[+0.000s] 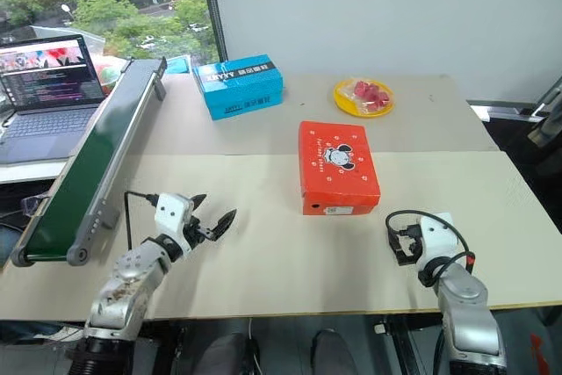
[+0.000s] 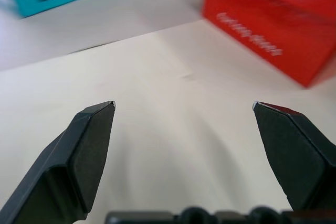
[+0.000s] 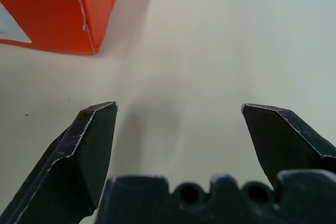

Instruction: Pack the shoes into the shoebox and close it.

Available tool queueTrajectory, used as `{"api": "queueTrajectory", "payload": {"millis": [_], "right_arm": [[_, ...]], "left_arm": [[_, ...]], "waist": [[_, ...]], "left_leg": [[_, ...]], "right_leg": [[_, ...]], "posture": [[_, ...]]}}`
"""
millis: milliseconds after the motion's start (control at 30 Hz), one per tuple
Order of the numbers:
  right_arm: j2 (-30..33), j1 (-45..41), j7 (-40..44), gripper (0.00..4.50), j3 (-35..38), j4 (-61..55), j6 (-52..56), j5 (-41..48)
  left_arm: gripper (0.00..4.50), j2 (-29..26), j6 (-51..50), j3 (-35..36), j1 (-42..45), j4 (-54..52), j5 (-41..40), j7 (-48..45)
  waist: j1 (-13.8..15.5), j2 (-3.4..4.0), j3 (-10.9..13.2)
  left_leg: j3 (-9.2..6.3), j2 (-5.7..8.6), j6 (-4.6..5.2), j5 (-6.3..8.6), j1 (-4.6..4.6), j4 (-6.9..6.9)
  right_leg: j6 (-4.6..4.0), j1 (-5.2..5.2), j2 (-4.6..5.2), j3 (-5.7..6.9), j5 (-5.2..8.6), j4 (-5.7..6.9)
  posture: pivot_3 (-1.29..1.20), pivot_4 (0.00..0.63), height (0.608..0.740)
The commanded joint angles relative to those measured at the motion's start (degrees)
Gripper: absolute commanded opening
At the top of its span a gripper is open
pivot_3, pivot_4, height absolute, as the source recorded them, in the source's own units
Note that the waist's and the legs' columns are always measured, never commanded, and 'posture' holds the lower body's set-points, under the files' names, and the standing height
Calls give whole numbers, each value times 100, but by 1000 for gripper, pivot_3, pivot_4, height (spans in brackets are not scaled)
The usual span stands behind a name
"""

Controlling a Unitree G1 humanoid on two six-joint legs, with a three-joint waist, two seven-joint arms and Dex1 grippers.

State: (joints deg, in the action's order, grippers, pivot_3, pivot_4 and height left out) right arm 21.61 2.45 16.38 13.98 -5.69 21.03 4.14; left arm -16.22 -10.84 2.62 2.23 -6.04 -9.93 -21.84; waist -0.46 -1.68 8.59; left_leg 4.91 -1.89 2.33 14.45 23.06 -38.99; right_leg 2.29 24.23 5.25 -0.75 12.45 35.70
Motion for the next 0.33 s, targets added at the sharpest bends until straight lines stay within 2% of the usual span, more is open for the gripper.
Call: {"api": "queueTrajectory", "payload": {"millis": [33,167,333], "right_arm": [[-253,-94,-365,4456,225,418,-844,44],[-604,-272,-635,4456,232,922,-1387,89],[-929,-359,-931,4456,70,1287,-1917,-12]], "left_arm": [[4500,320,617,75,-370,240,246,474],[4500,625,949,24,-748,405,277,610],[4500,813,997,88,-803,567,244,736]], "waist": [[-8,1,-1],[-24,1,-1],[-23,2,-2]], "left_leg": [[2,0,3,2,2,0],[3,-1,5,3,6,0],[1,-4,4,3,0,0]], "right_leg": [[0,1,1,-1,0,-1],[1,4,3,-2,0,-1],[-3,2,1,-1,2,4]], "posture": [[0,150,740],[0,150,740],[0,150,740]]}}
